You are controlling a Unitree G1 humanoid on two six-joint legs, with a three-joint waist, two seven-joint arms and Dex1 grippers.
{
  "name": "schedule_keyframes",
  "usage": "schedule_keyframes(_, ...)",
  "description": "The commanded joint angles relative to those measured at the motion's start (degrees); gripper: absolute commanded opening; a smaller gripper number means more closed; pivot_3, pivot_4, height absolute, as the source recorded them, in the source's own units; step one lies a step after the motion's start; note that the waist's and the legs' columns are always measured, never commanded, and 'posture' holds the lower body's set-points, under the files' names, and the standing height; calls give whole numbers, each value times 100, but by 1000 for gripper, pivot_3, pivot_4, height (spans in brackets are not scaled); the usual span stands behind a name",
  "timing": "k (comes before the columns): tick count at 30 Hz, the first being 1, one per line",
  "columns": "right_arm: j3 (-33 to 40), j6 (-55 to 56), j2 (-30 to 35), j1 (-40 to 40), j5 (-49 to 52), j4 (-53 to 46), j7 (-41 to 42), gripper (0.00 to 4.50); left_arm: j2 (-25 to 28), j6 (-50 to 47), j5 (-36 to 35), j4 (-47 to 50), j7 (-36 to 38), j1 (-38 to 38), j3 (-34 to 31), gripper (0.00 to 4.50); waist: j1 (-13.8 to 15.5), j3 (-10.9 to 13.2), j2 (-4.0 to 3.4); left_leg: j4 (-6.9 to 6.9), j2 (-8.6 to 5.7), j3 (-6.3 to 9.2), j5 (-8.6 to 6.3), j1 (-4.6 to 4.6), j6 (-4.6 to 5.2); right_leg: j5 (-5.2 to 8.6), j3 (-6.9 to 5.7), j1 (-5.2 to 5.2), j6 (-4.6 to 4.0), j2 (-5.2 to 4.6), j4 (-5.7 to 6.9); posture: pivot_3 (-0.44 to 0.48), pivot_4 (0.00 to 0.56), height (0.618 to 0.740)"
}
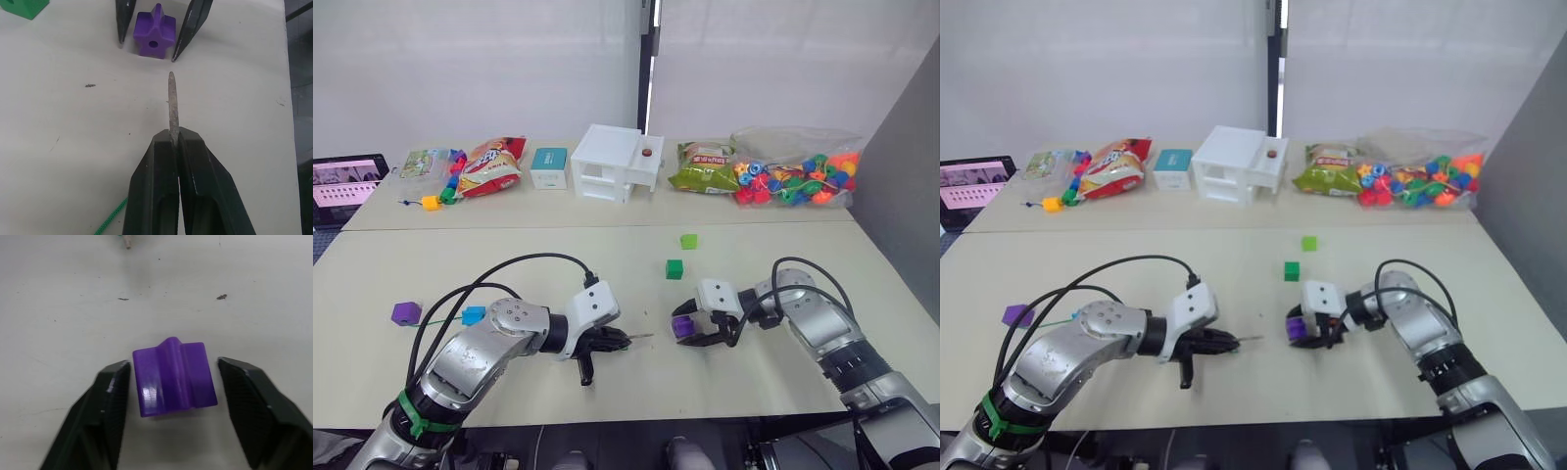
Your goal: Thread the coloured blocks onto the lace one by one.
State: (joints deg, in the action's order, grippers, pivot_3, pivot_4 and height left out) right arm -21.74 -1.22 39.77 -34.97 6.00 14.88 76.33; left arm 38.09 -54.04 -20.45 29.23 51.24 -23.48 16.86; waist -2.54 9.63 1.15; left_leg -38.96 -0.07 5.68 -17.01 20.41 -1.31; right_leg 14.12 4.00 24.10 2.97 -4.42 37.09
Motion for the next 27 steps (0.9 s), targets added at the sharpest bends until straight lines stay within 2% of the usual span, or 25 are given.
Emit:
schedule_keyframes(1,166,-47,-21,101,-17,-29,-36,1362,56,64,-39,-6,26,-124,56,0,7,0,0,0,0,0,0,0,-1,0,0,0,0,0,0,0,150,740)
schedule_keyframes(11,134,-1185,-228,650,-149,-1452,-574,1363,-19,54,105,-286,-71,-516,418,0,-12,-1,0,2,0,4,0,0,-1,0,0,4,0,3,5,0,150,740)
schedule_keyframes(27,114,-1520,-205,737,-118,-1886,-572,1363,-231,141,204,-529,-100,-775,638,0,12,0,0,1,-2,4,0,2,-1,0,-1,3,0,1,2,0,150,740)
